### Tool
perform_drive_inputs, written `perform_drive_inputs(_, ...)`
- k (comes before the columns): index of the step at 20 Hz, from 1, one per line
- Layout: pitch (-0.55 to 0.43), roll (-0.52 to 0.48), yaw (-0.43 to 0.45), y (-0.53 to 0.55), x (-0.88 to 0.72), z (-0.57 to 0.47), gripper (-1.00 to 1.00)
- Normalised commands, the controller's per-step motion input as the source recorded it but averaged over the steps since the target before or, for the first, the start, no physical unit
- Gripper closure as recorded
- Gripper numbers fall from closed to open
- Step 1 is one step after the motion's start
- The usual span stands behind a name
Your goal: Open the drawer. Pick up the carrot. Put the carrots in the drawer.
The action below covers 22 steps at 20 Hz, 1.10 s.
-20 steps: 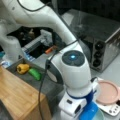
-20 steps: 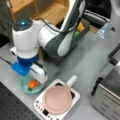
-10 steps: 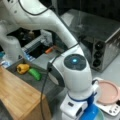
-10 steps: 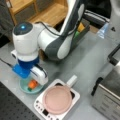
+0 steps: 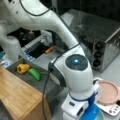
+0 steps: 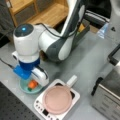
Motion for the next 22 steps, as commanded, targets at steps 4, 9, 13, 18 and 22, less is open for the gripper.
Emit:
perform_drive_inputs(4,0.071,-0.204,-0.037,0.11,0.23,-0.01,-1.0)
perform_drive_inputs(9,0.059,-0.191,-0.037,0.12,0.25,-0.03,-1.0)
perform_drive_inputs(13,0.07,-0.185,-0.045,0.12,0.25,0.01,-1.0)
perform_drive_inputs(18,0.072,-0.179,-0.057,0.12,0.25,0.04,-1.0)
perform_drive_inputs(22,0.074,-0.179,-0.066,0.11,0.26,0.01,-1.0)
